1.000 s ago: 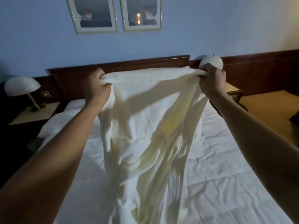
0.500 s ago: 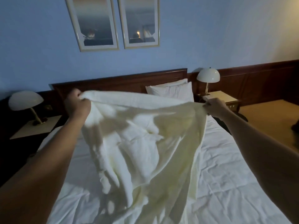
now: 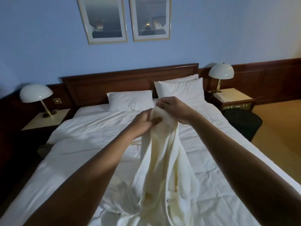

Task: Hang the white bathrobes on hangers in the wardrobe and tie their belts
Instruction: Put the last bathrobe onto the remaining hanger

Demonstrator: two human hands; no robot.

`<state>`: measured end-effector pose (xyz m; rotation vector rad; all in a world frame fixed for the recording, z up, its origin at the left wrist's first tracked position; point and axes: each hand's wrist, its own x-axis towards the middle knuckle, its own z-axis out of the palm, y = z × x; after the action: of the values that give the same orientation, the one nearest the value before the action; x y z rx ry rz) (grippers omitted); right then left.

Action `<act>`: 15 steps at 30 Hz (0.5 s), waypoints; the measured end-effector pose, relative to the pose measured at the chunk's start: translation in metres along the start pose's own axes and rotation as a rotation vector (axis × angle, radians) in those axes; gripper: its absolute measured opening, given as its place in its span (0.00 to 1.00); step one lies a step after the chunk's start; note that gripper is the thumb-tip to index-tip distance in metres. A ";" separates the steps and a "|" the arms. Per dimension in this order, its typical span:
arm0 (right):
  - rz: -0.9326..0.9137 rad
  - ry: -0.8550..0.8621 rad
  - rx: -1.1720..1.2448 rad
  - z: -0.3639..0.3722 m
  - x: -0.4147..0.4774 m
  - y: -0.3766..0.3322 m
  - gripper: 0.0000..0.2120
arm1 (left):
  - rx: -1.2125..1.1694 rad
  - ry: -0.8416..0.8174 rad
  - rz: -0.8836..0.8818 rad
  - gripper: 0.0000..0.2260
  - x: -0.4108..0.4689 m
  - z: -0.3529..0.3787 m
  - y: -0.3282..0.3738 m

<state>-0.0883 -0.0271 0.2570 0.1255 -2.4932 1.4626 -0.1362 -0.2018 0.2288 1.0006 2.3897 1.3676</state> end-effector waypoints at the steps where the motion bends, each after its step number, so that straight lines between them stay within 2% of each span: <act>1: -0.008 0.060 0.007 0.003 -0.006 0.007 0.14 | -0.018 0.039 -0.025 0.03 -0.002 -0.001 -0.002; 3: 0.006 0.091 -0.052 0.016 -0.023 0.027 0.16 | -0.062 0.159 -0.084 0.03 -0.001 -0.004 -0.004; 5: 0.073 0.041 -0.237 0.043 -0.043 0.059 0.18 | -0.123 0.264 -0.090 0.07 -0.001 -0.007 0.000; 8: 0.247 0.069 -0.383 0.082 -0.073 0.121 0.10 | -0.229 0.456 -0.150 0.09 -0.003 -0.022 0.006; 10: 0.369 0.109 -0.392 0.088 -0.095 0.158 0.10 | -0.254 0.524 -0.175 0.08 -0.011 -0.035 0.002; 13: 0.588 0.193 -0.160 0.068 -0.116 0.192 0.15 | -0.119 0.419 -0.252 0.07 -0.033 -0.049 -0.027; 15: 0.596 0.235 -0.001 0.047 -0.120 0.207 0.19 | -0.073 0.283 -0.337 0.04 -0.048 -0.054 -0.063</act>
<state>-0.0210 0.0283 0.0292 -0.8057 -2.4384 1.5563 -0.1555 -0.2910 0.1994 0.3789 2.5316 1.5323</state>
